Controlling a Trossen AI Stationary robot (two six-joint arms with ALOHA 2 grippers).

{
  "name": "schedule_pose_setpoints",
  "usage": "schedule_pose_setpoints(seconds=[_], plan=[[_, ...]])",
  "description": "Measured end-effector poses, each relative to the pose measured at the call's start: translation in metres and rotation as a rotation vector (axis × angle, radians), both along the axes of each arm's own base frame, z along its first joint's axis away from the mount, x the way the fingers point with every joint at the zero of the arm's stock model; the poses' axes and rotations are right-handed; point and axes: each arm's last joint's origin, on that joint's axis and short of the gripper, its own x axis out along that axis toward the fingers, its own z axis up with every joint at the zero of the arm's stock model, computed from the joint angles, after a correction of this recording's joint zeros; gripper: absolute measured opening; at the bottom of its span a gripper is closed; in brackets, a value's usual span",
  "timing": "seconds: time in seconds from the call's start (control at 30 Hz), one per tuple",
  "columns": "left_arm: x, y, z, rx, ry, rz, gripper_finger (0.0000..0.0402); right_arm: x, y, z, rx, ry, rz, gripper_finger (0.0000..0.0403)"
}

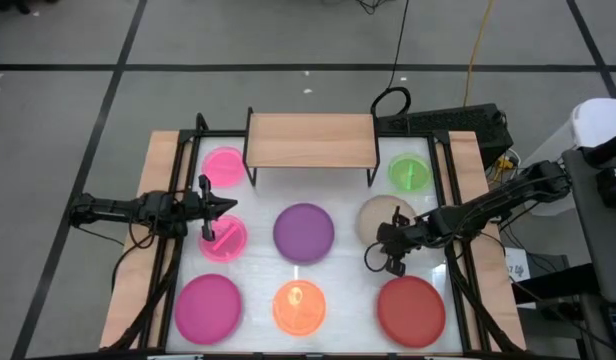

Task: Place and stack plates onto a shelf
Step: Put the brown plate on the shelf

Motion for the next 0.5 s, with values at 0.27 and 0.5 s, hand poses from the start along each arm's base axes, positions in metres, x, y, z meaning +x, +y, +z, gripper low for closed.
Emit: schedule_pose_setpoints(seconds=[0.27,0.5], plan=[[0.000,0.000,0.000,0.000,0.000,0.000,0.0019,0.021,0.010,0.069,-0.025,-0.266,0.145,0.0000],[0.000,0.000,0.000,0.000,0.000,0.000,0.0019,0.038,0.011,0.138,-0.167,-0.495,0.237,0.0001]])
